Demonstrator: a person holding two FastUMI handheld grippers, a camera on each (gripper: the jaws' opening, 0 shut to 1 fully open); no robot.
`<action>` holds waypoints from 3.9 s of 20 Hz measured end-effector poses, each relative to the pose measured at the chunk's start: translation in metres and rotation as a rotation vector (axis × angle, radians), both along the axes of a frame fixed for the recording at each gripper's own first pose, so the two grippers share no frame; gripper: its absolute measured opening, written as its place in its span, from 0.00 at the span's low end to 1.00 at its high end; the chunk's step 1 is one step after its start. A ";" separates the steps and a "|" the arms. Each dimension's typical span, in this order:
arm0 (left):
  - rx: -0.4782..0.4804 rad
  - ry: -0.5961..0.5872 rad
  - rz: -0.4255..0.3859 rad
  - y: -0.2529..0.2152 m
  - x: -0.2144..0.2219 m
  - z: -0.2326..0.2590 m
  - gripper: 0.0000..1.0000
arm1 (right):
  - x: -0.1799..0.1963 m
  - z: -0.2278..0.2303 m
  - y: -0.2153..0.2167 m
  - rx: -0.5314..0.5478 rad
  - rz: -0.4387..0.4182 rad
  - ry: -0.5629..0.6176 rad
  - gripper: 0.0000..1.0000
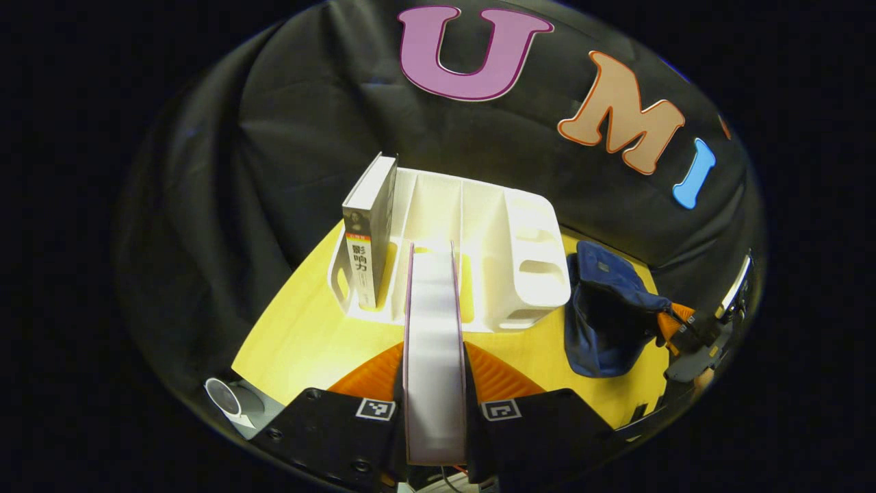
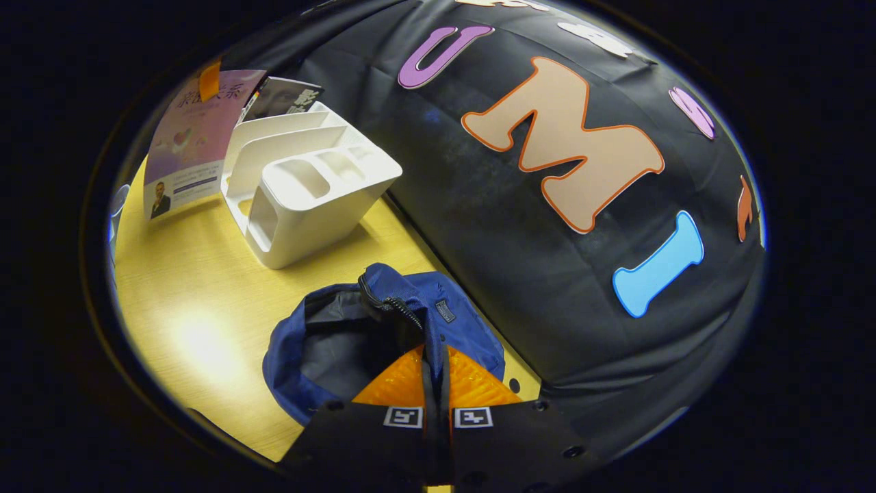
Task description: Open the schoolbag, grab two books from the bookshelf and put them into the schoolbag.
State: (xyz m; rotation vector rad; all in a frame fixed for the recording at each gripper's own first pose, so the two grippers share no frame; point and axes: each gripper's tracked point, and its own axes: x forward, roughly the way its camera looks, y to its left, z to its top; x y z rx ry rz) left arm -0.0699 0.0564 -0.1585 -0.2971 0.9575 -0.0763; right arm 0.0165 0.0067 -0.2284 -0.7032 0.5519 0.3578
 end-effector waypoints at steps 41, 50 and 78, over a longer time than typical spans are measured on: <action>-0.514 -0.072 -0.107 -0.195 -0.012 0.044 0.30 | 0.004 0.012 -0.005 0.041 0.015 0.032 0.03; -0.611 -0.105 -0.013 -0.227 0.013 0.033 0.31 | 0.003 0.015 -0.007 0.046 0.015 0.029 0.02; -0.747 -0.322 0.374 -0.336 0.062 -0.053 0.32 | -0.003 0.006 -0.009 0.351 -0.127 0.173 0.02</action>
